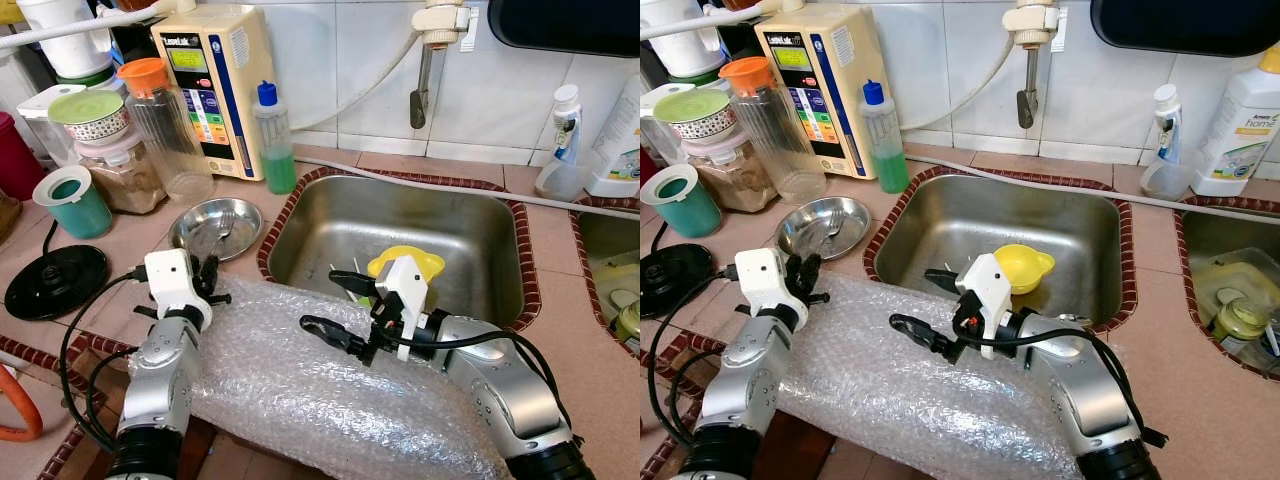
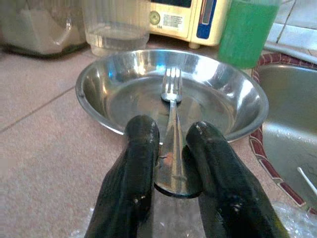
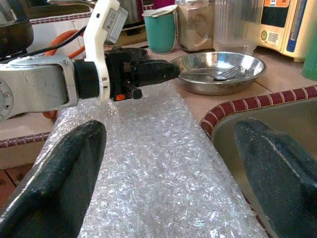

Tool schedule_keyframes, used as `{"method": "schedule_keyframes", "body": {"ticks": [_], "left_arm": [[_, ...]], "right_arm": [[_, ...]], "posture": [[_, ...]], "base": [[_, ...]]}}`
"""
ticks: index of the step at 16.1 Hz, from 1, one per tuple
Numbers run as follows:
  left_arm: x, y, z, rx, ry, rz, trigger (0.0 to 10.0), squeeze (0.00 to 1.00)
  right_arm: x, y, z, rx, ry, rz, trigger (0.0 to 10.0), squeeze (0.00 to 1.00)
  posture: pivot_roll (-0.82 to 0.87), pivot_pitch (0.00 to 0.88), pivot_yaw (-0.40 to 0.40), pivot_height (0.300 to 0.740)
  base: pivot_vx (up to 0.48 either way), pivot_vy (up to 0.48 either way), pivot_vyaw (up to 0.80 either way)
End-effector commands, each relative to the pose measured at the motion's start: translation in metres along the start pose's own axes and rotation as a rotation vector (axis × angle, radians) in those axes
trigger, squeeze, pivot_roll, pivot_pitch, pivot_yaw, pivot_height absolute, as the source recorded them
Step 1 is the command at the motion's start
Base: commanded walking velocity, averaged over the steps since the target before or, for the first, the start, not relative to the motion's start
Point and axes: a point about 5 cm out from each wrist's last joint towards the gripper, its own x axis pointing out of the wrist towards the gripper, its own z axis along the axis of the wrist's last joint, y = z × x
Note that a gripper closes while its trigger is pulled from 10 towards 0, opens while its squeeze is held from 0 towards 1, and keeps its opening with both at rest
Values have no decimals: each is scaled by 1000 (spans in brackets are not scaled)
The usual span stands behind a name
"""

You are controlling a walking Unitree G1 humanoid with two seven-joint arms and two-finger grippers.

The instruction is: Kitchen organization

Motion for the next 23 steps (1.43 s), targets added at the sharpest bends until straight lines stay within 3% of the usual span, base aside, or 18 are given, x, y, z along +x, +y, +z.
{"method": "schedule_keyframes", "body": {"ticks": [1,9,14,19,21,23], "left_arm": [[2,2,4,27,-11,-5,0,0],[3,2,6,30,-25,-2,0,0],[4,-6,29,143,-163,-28,0,0],[2,-12,38,228,-237,-63,0,0],[-1,-21,42,262,-271,-119,0,0],[-3,-29,43,278,-289,-161,0,0]], "right_arm": [[3,4,2,-16,-3,24,10000,0],[3,2,2,-19,-2,18,10000,0],[1,0,8,-11,-27,26,10000,0],[2,-2,8,-14,-30,18,10000,0],[2,-9,9,0,-55,-17,10000,0],[3,-29,14,35,-99,-131,10000,0]], "posture": [[85,0,116,740],[87,0,117,740],[89,0,115,740],[94,0,112,740],[98,0,106,740],[101,0,104,740]], "base": [[0,0,0],[0,0,0],[0,0,0],[0,0,0],[0,0,0],[0,0,0]]}}
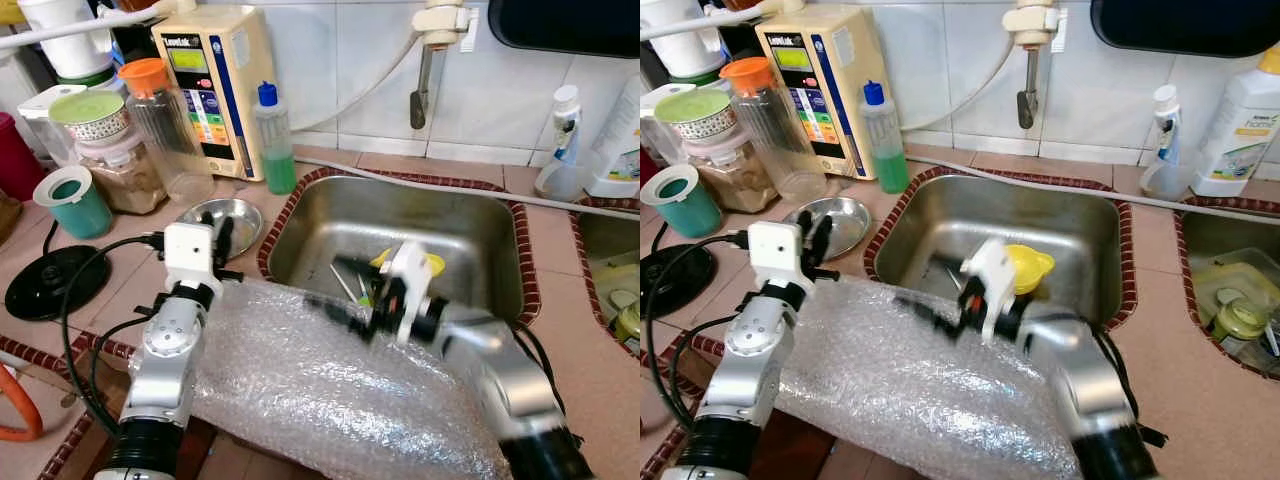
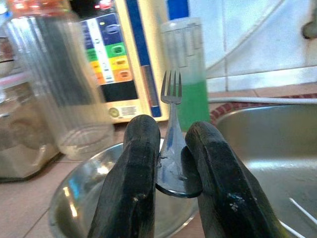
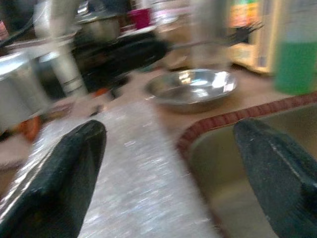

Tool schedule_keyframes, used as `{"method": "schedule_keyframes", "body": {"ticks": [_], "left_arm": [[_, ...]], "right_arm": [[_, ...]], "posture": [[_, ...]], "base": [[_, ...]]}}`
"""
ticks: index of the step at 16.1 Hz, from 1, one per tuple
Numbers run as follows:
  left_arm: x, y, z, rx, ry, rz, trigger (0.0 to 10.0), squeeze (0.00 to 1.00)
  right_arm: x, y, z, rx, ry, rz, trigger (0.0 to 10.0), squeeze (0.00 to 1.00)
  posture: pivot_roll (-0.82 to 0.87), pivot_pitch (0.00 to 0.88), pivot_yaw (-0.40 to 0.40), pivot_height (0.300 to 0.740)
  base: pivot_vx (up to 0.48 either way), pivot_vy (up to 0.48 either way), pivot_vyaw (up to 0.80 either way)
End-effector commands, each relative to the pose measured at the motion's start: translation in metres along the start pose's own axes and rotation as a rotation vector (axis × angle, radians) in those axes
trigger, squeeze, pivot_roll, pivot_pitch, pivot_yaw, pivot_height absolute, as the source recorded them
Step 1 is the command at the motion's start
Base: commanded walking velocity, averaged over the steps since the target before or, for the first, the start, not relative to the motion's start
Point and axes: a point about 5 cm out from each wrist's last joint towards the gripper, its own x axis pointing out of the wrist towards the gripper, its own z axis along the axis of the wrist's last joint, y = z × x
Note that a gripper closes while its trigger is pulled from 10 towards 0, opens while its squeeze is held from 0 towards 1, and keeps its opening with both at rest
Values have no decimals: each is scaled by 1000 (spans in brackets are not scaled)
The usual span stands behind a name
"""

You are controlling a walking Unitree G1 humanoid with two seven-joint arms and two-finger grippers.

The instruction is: Kitchen organization

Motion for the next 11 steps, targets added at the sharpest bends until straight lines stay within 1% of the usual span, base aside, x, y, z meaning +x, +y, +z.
{"method": "schedule_keyframes", "body": {"ticks": [1,2,4,5,6,7,9,10,11], "left_arm": [[-1,2,7,25,-37,-10,0,0],[-2,0,8,34,-47,-21,0,0],[-2,-3,11,30,-66,-47,0,0],[-1,-8,14,25,-84,-85,0,0],[-1,-16,18,12,-102,-138,0,0],[-2,-26,20,15,-119,-207,0,0],[-3,-33,21,11,-124,-252,0,0],[-3,-37,21,3,-122,-273,0,0],[-2,-42,22,-1,-128,-298,0,0]], "right_arm": [[2,-10,4,6,-26,-49,10000,0],[6,-15,6,9,-32,-65,10000,0],[9,-19,7,16,-37,-83,10000,0],[12,-24,8,29,-47,-119,10000,0],[16,-31,8,55,-57,-168,10000,0],[21,-41,9,88,-73,-243,10000,0],[26,-56,14,149,-111,-341,10000,0],[29,-62,19,208,-147,-379,10000,0],[32,-65,23,260,-181,-393,10000,0]], "posture": [[102,0,102,740],[105,0,99,740],[109,0,94,740],[113,0,91,740],[116,0,88,740],[115,0,88,740],[114,0,90,740],[114,0,90,740],[109,0,96,740]], "base": [[0,0,0],[0,0,0],[0,0,0],[0,0,0],[0,0,0],[0,0,0],[0,0,0],[0,0,0],[0,0,0]]}}
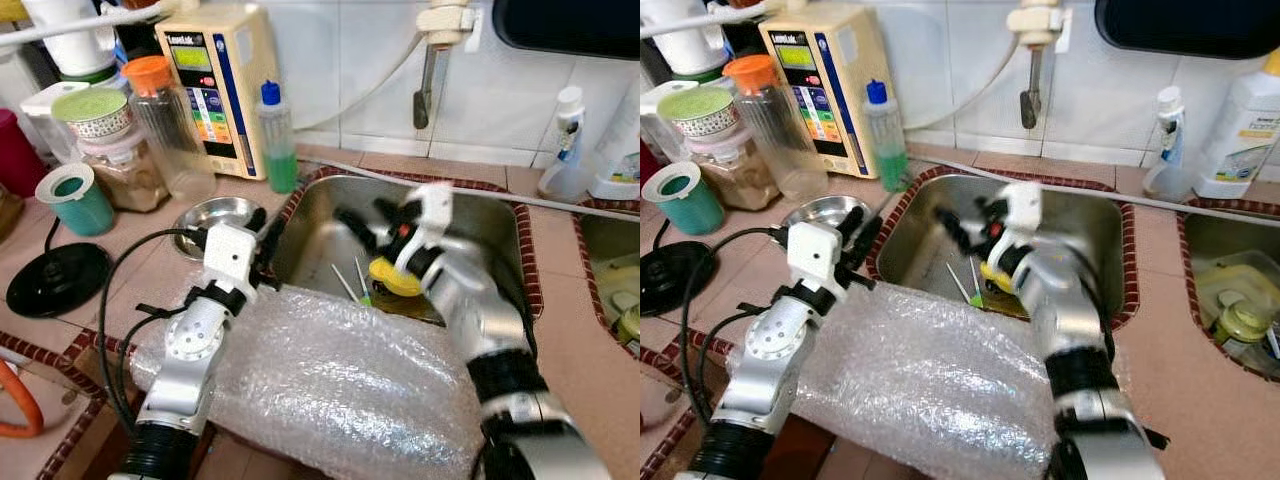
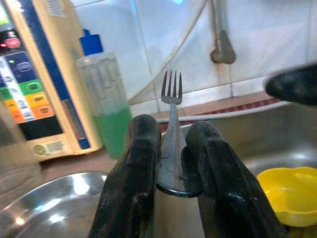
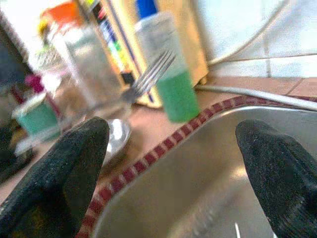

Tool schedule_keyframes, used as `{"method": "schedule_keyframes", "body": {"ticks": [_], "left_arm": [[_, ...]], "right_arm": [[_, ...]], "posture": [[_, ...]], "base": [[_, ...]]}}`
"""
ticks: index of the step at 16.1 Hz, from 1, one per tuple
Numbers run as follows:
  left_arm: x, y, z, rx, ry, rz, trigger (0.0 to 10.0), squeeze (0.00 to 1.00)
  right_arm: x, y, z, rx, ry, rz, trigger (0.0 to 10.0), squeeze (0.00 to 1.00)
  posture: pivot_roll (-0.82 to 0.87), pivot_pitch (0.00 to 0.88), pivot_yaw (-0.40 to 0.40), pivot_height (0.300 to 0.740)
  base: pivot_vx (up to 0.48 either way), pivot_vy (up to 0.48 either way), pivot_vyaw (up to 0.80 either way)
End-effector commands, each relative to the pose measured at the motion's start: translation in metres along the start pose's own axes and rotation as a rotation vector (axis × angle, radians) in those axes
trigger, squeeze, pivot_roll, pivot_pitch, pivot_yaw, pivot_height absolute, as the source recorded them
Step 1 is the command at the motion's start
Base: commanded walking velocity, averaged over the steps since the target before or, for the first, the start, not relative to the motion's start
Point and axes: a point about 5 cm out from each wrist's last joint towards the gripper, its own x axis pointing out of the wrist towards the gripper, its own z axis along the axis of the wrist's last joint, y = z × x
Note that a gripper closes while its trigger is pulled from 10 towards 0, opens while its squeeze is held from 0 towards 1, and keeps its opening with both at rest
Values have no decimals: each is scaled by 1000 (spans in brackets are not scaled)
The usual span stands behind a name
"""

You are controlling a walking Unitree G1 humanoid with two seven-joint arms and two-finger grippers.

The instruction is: Kitchen organization

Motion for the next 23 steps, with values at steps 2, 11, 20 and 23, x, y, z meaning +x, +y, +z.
{"method": "schedule_keyframes", "body": {"ticks": [2,11,20,23], "left_arm": [[5,-7,8,4,-34,-46,0,0],[14,-36,8,-48,-52,-141,0,0],[16,-38,9,-55,-59,-143,0,0],[16,-38,8,-54,-59,-142,0,0]], "right_arm": [[9,0,4,76,-15,-38,10000,0],[27,5,-1,246,8,-43,10000,0],[38,13,-3,360,14,-33,0,0],[41,16,-5,372,27,-37,0,0]], "posture": [[109,0,95,740],[98,0,95,740],[103,0,92,740],[103,0,94,740]], "base": [[0,0,0],[0,0,0],[0,0,0],[0,0,0]]}}
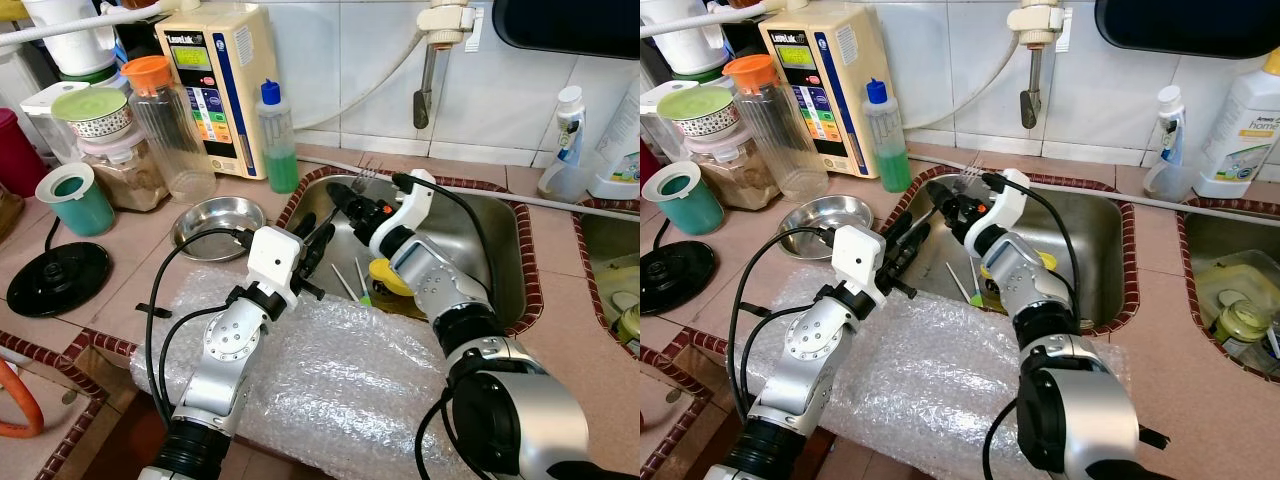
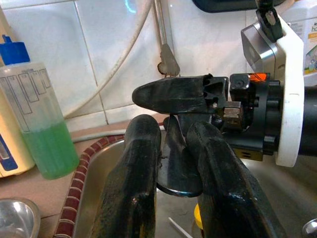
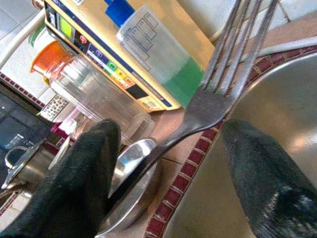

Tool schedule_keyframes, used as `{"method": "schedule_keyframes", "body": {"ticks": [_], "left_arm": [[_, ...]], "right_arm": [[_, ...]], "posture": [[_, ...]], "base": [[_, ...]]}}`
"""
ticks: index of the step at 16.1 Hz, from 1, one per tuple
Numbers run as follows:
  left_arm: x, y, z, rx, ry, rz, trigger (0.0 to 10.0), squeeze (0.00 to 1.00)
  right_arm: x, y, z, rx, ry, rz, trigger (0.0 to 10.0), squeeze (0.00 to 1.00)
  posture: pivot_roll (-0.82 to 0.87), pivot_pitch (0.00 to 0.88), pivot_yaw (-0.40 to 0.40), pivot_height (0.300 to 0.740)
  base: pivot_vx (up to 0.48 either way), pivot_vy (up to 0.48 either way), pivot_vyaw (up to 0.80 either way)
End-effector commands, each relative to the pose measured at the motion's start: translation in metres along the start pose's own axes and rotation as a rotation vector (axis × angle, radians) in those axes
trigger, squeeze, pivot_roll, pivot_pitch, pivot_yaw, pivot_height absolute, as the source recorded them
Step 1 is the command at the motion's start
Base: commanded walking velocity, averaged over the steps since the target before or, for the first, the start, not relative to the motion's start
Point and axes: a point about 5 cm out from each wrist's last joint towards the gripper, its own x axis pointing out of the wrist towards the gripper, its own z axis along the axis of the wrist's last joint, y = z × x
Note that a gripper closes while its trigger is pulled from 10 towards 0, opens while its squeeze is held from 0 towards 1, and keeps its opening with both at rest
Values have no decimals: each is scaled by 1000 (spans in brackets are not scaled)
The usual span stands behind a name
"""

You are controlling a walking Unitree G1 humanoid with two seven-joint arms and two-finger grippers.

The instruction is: Kitchen organization

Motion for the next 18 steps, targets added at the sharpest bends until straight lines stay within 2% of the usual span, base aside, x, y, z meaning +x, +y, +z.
{"method": "schedule_keyframes", "body": {"ticks": [1,6,18], "left_arm": [[3,3,5,14,-21,-1,0,0],[3,6,5,20,-16,-7,0,0],[4,8,4,20,-14,-4,0,0]], "right_arm": [[4,5,3,4,1,7,0,0],[4,5,5,76,-8,36,0,0],[3,4,4,73,2,54,0,0]], "posture": [[105,0,96,740],[105,0,107,740],[106,0,113,740]], "base": [[0,0,0],[0,0,0],[0,0,0]]}}
